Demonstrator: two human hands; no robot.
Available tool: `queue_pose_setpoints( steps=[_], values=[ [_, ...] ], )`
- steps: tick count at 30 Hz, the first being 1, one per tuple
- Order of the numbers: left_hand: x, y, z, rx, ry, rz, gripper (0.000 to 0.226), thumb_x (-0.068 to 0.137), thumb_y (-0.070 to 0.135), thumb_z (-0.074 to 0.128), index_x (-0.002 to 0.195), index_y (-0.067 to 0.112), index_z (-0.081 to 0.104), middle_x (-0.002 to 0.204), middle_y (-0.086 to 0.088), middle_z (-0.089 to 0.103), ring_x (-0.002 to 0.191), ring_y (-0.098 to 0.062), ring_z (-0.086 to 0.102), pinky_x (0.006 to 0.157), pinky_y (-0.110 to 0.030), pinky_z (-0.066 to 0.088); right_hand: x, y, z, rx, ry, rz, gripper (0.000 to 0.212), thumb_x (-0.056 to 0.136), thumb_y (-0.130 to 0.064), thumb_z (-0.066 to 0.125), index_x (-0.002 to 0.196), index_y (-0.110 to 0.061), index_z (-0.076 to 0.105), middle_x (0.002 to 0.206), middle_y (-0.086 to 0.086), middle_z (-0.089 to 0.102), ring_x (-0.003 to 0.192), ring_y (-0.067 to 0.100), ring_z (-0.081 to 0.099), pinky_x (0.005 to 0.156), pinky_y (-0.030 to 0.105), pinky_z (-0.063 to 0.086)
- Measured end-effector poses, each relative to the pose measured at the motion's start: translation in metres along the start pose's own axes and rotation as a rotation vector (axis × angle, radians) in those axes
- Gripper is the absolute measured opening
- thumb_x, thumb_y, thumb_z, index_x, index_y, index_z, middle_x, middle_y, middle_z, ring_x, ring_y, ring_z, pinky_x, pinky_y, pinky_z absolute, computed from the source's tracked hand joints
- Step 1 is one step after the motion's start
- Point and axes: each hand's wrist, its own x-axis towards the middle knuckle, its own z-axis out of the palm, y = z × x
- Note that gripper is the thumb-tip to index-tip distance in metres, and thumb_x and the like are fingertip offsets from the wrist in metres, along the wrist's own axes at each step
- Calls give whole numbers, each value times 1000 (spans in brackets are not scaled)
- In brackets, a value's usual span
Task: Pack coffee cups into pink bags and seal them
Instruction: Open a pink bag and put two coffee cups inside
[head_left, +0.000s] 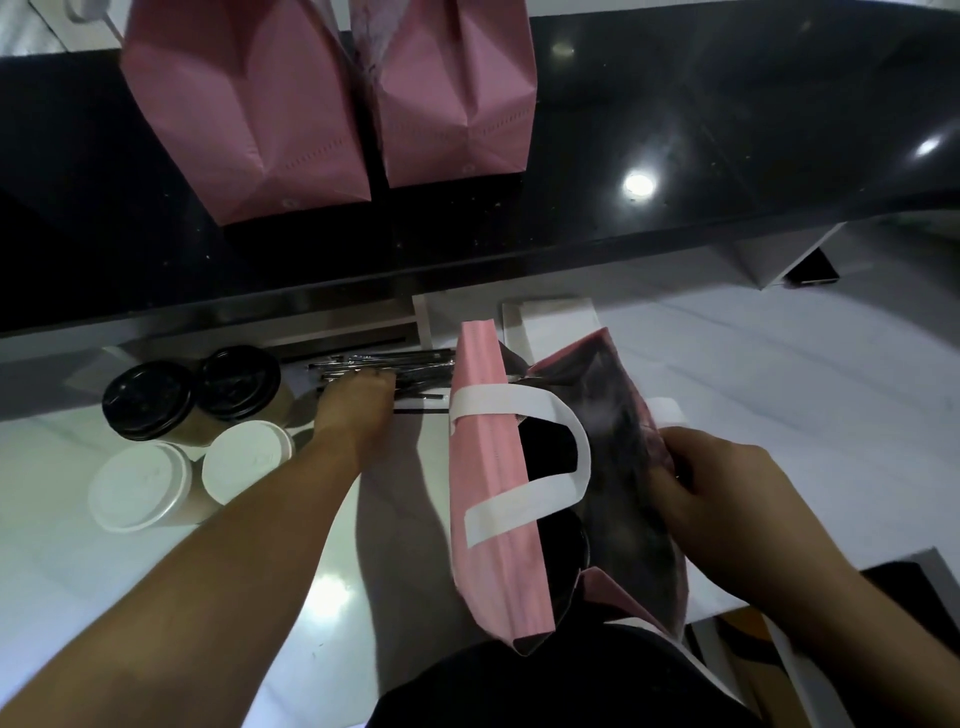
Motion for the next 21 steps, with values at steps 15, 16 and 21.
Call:
queue_pose_setpoints(
  steps=[15,16,21],
  values=[
    [-44,-7,-37,-524,40,-215,18,98,16,62,94,29,75,84,0,71,63,-13,53,51,-25,35,-10,16,-2,-5,16,-35,35,99,-27,55,66,-20,51,53,1,55,51,20,52,47,35,35],
    [-53,-7,-42,-593,56,-228,16,98,18,63,91,26,74,81,0,69,65,-15,55,53,-26,35,-10,17,-1,8,22,-48,36,99,-26,56,64,-21,49,51,1,53,49,19,49,46,33,32],
    [-94,-6,-69,-856,0,-262,23,97,19,70,73,21,73,73,0,76,72,-21,70,65,-28,49,-6,17,-5,-17,-41,-31,32,101,-34,48,72,-22,58,60,-2,64,55,15,58,49,36,48]
  ],
)
